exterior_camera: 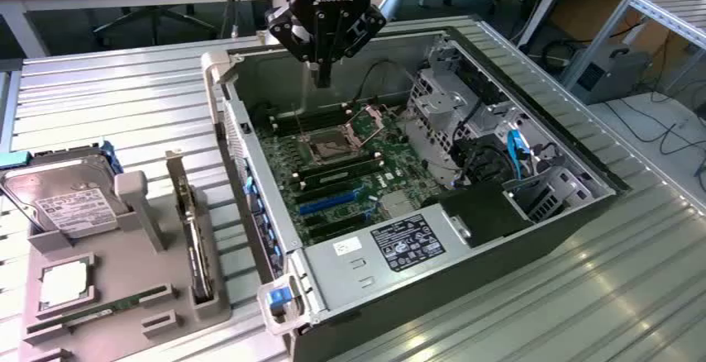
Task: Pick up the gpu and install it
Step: 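Reach for the gpu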
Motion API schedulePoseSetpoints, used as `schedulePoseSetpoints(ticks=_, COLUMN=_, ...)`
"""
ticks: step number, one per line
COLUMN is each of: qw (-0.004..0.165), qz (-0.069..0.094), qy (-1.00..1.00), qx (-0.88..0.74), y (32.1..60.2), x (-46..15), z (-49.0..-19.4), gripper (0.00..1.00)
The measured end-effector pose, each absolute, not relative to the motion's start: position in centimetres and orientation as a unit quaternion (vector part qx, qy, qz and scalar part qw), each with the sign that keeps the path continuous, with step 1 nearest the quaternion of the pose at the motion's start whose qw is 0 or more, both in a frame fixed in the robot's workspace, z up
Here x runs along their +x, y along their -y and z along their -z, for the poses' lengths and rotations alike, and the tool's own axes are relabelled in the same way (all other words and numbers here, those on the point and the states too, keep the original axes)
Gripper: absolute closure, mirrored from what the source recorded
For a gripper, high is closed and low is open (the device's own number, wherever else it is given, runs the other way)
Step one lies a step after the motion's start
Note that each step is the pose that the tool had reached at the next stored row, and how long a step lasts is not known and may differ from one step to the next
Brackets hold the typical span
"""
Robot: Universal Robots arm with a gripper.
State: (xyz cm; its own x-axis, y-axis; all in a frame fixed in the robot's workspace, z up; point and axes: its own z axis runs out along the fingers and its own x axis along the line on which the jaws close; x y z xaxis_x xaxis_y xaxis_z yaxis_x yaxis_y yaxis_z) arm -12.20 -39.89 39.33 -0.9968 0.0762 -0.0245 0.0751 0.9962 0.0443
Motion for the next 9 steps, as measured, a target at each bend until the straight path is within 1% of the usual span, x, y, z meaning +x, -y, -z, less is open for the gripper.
schedulePoseSetpoints(ticks=9, qw=0.013, qz=-0.022, qy=-0.999, qx=0.038, y=39.89, x=-12.2, z=-39.33, gripper=0.89)
